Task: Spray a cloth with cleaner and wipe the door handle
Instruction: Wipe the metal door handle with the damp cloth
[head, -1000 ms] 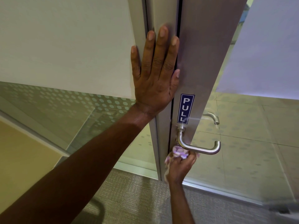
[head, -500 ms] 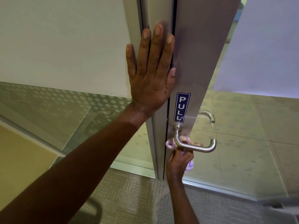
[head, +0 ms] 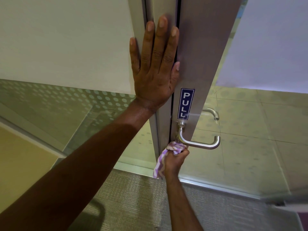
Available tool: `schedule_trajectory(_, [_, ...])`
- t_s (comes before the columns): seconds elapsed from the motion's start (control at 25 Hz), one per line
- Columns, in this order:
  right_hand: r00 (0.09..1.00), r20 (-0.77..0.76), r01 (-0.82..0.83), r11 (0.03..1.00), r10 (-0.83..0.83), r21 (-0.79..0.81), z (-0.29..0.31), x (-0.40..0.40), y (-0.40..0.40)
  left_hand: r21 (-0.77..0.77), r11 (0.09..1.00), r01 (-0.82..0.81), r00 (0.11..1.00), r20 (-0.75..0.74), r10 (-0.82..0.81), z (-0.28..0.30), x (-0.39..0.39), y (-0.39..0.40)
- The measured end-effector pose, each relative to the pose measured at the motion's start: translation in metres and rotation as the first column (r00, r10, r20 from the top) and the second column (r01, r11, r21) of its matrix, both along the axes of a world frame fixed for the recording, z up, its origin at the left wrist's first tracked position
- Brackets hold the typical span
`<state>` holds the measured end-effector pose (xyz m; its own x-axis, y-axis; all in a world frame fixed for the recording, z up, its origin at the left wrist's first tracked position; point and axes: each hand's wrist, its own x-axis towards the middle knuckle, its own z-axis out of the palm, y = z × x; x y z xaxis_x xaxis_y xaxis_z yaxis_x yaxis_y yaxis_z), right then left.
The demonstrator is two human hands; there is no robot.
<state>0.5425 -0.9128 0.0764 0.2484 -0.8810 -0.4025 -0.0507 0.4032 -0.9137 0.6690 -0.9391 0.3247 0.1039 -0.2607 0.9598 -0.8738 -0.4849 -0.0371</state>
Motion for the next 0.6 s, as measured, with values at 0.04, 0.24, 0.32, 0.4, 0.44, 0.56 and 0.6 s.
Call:
schedule_trajectory(0.04, [1.0,-0.022,-0.022,0.999,0.022,-0.025,-0.001,-0.001,-0.002,0.051,0.999,-0.009,1.0,-0.004,0.009,0.002,0.003,0.001])
schedule_trajectory(0.24, [0.901,0.013,-0.421,0.881,0.434,-0.215,0.02,-0.054,0.006,0.047,0.997,0.053,0.999,-0.005,-0.053,0.001,-0.001,0.001])
schedule_trajectory(0.32, [0.815,-0.051,-0.533,0.711,0.578,-0.458,0.044,-0.076,0.023,0.078,0.997,0.023,1.0,-0.003,-0.023,0.002,0.0,0.004])
schedule_trajectory(0.4, [0.831,-0.245,-0.518,0.533,0.499,-0.669,0.068,-0.089,0.034,0.075,0.997,0.012,1.0,0.007,-0.013,0.001,0.0,0.003])
schedule_trajectory(0.44, [0.869,-0.367,-0.49,0.474,0.333,-0.731,0.086,-0.09,0.034,0.095,0.995,0.001,1.0,0.012,-0.002,0.003,-0.001,0.002])
schedule_trajectory(0.56, [0.841,-0.517,-0.447,0.33,-0.161,-0.831,0.131,-0.076,0.005,0.085,0.996,-0.004,1.0,0.017,0.002,-0.001,0.001,0.002])
schedule_trajectory(0.6, [0.791,-0.581,-0.507,0.324,-0.192,-0.799,0.14,-0.068,-0.008,0.083,0.997,0.001,1.0,0.013,-0.003,-0.001,0.001,0.003])
